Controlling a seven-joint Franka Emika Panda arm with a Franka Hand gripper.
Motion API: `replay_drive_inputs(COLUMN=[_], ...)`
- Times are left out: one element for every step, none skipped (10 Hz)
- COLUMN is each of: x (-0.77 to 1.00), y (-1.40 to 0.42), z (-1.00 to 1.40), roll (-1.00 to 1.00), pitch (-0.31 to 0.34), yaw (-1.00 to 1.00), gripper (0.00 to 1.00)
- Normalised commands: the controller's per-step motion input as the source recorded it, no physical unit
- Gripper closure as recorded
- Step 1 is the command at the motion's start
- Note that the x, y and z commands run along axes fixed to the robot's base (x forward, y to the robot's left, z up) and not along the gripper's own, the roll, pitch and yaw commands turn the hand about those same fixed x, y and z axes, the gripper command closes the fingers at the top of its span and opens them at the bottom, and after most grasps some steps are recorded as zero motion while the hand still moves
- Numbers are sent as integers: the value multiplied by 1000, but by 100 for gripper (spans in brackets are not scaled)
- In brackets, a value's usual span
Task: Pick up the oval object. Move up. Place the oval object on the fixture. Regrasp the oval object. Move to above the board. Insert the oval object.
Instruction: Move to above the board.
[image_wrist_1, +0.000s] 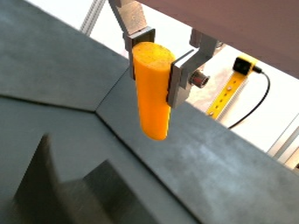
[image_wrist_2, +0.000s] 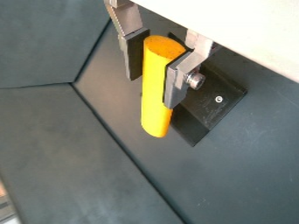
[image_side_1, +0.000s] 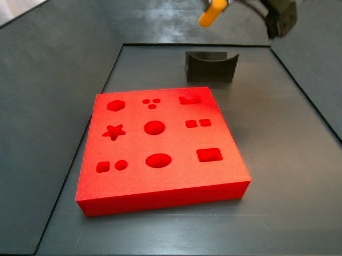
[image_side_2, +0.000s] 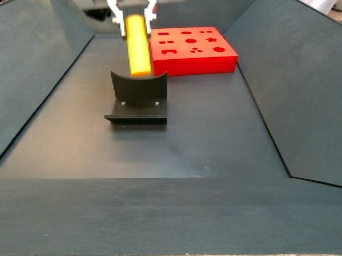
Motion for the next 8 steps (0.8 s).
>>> replay_drive_inputs(x=[-69,-70,-69,-70,-71,-71,-57,-40], y=[47,43,41,39,29,23,14,6], z=[1000,1000,1000,1000,1000,1000,871,692], roll=[-58,-61,-64,-63,-67,-67,-68,-66], pitch=[25,36,47,54,58,62,64,70], yaw=[-10,-11,-7,-2,8,16,21,27], gripper=[100,100,100,100,100,100,100,100])
